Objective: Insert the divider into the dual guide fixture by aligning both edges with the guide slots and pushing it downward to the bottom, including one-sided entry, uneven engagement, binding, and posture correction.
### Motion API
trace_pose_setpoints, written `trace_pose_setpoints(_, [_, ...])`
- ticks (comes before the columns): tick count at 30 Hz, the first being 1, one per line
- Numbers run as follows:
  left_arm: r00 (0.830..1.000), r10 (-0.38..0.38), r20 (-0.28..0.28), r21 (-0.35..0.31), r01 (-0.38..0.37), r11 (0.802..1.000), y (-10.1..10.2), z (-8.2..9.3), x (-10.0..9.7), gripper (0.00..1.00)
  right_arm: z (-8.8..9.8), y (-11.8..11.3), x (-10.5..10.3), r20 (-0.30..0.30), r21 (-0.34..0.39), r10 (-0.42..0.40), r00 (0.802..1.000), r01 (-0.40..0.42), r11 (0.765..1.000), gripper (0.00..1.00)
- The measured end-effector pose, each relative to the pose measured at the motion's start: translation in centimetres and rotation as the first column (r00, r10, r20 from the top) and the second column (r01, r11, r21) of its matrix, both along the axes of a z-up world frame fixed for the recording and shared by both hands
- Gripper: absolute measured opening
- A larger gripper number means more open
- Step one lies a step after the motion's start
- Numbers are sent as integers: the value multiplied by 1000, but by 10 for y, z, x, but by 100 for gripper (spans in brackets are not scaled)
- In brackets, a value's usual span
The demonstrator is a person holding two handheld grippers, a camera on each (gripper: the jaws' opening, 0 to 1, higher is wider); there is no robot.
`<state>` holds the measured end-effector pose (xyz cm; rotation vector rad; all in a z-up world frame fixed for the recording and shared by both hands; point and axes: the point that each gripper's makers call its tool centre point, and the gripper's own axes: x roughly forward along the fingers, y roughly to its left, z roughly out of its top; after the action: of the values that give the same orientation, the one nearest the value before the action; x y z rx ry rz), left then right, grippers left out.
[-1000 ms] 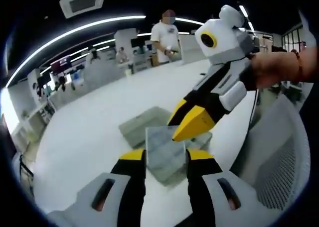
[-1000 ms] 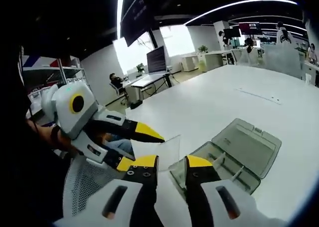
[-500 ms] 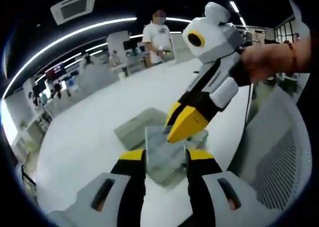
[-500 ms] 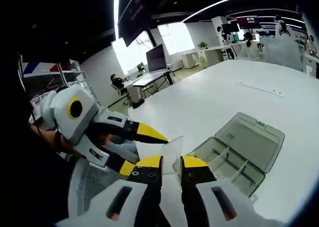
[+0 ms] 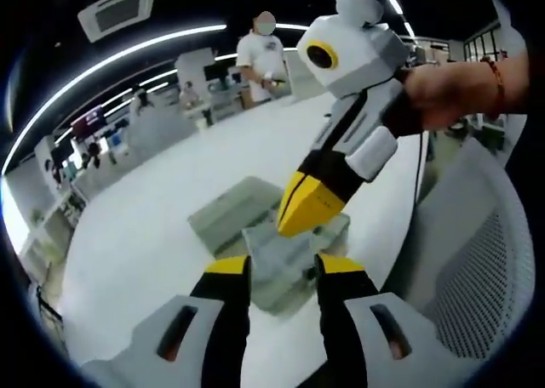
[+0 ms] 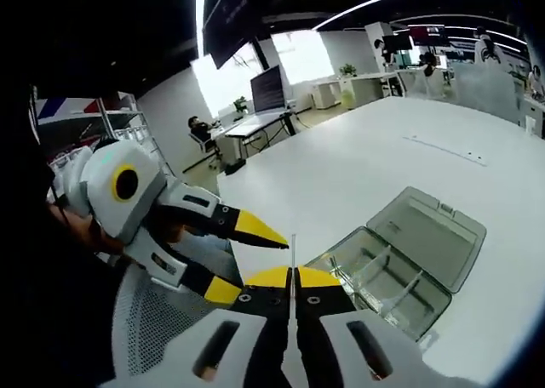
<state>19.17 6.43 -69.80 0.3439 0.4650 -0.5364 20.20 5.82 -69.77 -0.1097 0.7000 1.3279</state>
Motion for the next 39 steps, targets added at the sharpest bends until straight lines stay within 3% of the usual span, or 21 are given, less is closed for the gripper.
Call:
trace_pose_setpoints(5, [1000,21,-7,-8,-21,1000,4,-1,1,32,3,1,2,-8,8,-5,1000,5,1000,0])
trace_pose_setpoints(10, [999,29,13,-7,-29,1000,0,2,7,42,12,8,-1,-73,48,-19,997,22,999,0])
trace_pose_setpoints(19, [998,-10,54,68,6,998,-2,3,9,36,14,8,-8,-171,39,-23,985,30,999,0])
trace_pose_setpoints(27, [994,-41,102,171,23,985,0,3,9,35,15,11,-10,-83,3,18,996,-18,1000,0])
trace_pose_setpoints(33, [993,-37,116,161,18,987,2,5,9,35,16,14,-11,-106,3,13,994,-12,1000,0])
trace_pose_setpoints(39, [994,-27,105,140,12,990,4,2,10,35,14,16,-11,-79,-38,15,997,-19,999,0])
